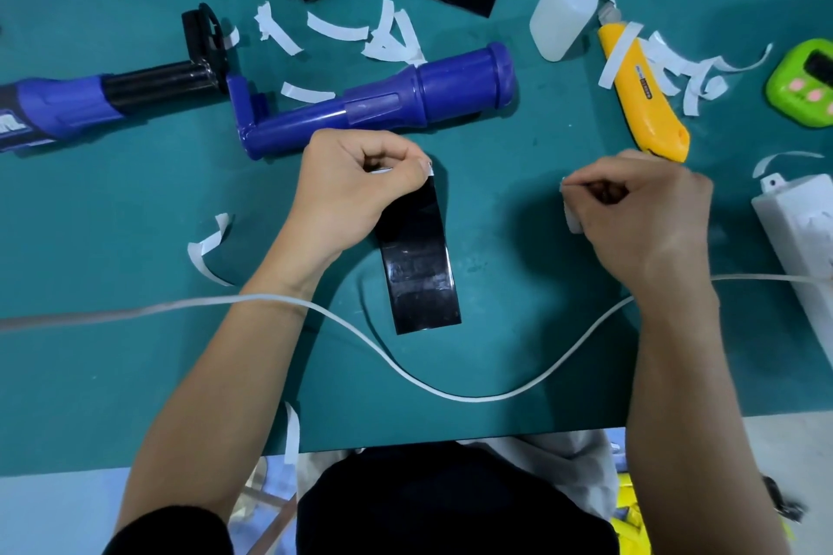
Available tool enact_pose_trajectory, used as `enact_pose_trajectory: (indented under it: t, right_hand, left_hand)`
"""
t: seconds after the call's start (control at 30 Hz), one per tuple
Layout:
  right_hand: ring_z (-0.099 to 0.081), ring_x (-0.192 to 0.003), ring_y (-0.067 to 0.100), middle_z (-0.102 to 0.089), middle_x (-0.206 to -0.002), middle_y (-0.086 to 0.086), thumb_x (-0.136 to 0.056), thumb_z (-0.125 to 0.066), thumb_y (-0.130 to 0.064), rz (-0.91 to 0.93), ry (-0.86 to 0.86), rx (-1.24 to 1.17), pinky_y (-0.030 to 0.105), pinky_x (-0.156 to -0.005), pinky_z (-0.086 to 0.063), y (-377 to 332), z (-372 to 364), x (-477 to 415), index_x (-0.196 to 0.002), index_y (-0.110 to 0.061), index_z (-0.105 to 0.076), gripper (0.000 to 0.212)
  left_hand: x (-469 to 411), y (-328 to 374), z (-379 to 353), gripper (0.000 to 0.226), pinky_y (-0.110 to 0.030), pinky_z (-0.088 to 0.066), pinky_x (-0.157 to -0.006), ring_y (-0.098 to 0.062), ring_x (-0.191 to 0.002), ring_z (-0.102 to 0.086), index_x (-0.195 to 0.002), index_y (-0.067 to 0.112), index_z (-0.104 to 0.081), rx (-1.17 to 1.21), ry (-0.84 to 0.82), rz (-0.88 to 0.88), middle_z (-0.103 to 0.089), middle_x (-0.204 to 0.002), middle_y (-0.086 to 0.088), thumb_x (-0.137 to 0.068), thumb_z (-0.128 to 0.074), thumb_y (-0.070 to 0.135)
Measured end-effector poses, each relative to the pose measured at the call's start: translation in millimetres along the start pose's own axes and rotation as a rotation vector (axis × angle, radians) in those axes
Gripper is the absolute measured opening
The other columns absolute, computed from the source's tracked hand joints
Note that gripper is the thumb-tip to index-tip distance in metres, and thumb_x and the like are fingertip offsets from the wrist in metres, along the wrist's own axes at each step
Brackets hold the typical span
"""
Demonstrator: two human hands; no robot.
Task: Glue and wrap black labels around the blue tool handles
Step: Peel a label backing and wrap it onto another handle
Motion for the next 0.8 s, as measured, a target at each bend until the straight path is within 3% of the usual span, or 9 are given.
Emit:
enact_pose_trajectory:
  t: [0.2,0.37,0.57,0.67,0.73,0.8]
  right_hand:
    - [-0.054,-0.065,0.010,-0.058,-0.068,-0.008,-0.080,-0.080,-0.015,0.009,0.047,0.011,0.009,-0.060,-0.039,-2,2,-2,-0.074,-0.020,-0.067,0.015]
    - [-0.044,-0.055,0.009,-0.048,-0.060,0.005,-0.076,-0.085,-0.015,-0.069,0.073,-0.100,0.007,-0.053,-0.033,6,1,-1,-0.074,-0.014,-0.055,0.029]
    - [-0.053,-0.069,0.018,-0.059,-0.071,-0.001,-0.080,-0.077,-0.011,0.002,0.064,-0.045,0.013,-0.062,-0.037,-3,2,-2,-0.064,-0.017,-0.065,0.020]
    - [-0.059,-0.074,0.026,-0.065,-0.082,0.007,-0.090,-0.069,-0.002,0.106,0.042,0.135,0.034,-0.070,-0.049,-12,-3,4,-0.077,-0.006,-0.071,0.013]
    - [-0.051,-0.064,0.038,-0.058,-0.076,0.015,-0.082,-0.059,0.013,0.182,0.079,0.309,0.044,-0.059,-0.047,-26,-7,11,-0.072,0.002,-0.062,0.015]
    - [-0.038,-0.055,0.032,-0.047,-0.068,0.017,-0.068,-0.047,0.017,0.297,0.120,0.409,0.042,-0.057,-0.040,-45,-11,19,-0.063,0.000,-0.049,0.018]
  left_hand:
    - [0,2,-2,0.026,-0.011,-0.043,-0.061,0.004,-0.058,-0.055,-0.073,0.036,-0.082,0.002,-0.003,-0.006,-0.070,-0.063,0.017,-0.083,-0.080,0.012]
    - [1,2,-3,0.029,-0.011,-0.046,-0.062,0.004,-0.060,-0.059,-0.073,0.035,-0.082,0.002,-0.014,0.000,-0.072,-0.066,0.016,-0.083,-0.079,0.009]
    - [0,1,-2,0.028,-0.014,-0.048,-0.067,0.002,-0.064,-0.059,-0.073,0.036,-0.082,-0.002,-0.005,0.003,-0.074,-0.070,0.014,-0.082,-0.079,0.010]
    - [-1,0,-1,0.027,-0.016,-0.049,-0.068,-0.001,-0.065,-0.059,-0.073,0.037,-0.082,0.003,0.006,0.012,-0.075,-0.072,0.012,-0.082,-0.079,0.012]
    - [-1,0,0,0.026,-0.016,-0.049,-0.068,-0.001,-0.065,-0.059,-0.072,0.038,-0.082,0.006,0.007,0.013,-0.075,-0.072,0.012,-0.082,-0.079,0.013]
    - [0,-1,0,0.027,-0.015,-0.049,-0.068,0.000,-0.065,-0.060,-0.073,0.037,-0.082,0.000,0.005,0.012,-0.075,-0.072,0.012,-0.082,-0.079,0.012]
Point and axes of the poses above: each hand's wrist, its own x-axis away from the middle knuckle, its own z-axis out of the back of the hand, y = z × x, the point moved 7 cm from there along -x, towards the middle knuckle
